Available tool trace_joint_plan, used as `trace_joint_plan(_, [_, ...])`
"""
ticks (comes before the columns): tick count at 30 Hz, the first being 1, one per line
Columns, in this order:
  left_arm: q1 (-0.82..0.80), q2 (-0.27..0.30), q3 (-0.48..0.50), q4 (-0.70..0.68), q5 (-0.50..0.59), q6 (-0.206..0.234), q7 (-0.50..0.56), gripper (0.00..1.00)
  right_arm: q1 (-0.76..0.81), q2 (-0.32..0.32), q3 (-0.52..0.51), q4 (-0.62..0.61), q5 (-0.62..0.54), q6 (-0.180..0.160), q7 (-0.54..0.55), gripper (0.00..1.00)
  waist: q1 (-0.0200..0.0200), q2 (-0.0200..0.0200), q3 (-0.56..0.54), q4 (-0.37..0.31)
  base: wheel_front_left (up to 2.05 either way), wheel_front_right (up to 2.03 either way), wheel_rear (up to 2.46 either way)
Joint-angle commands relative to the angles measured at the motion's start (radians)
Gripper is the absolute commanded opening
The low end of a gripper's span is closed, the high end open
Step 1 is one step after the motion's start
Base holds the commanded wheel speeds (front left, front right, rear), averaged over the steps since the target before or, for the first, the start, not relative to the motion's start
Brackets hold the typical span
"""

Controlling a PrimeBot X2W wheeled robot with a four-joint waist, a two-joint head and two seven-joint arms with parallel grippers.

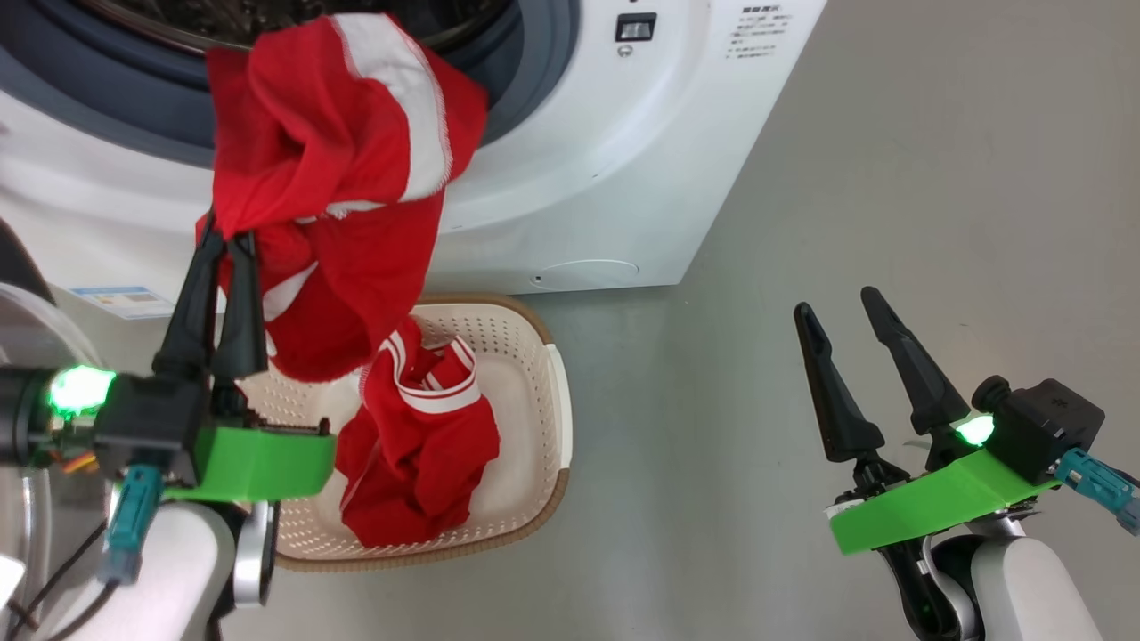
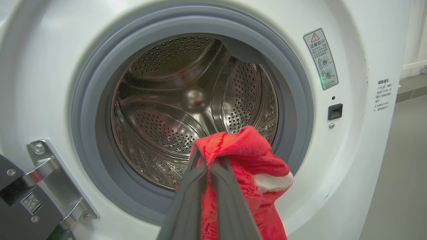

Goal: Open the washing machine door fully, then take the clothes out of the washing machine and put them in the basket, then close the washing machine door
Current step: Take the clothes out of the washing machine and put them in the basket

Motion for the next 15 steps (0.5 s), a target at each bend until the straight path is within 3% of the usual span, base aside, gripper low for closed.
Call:
trace_joint_plan(1, [0.0, 0.04, 0.039, -0.036, 0.015, 0.016, -0.001, 0.0, 0.013, 0.001, 0.018, -0.032, -0.009, 0.002, 0.005, 1.0, 0.0, 0.0, -0.005, 0.007, 0.0, 0.0, 0.0])
trace_joint_plan(15, [0.125, 0.106, 0.062, -0.249, 0.067, 0.111, 0.029, 0.0, 0.037, 0.001, 0.016, -0.052, -0.019, 0.002, 0.025, 1.0, 0.0, 0.0, -0.022, 0.061, 0.0, 0.0, 0.0])
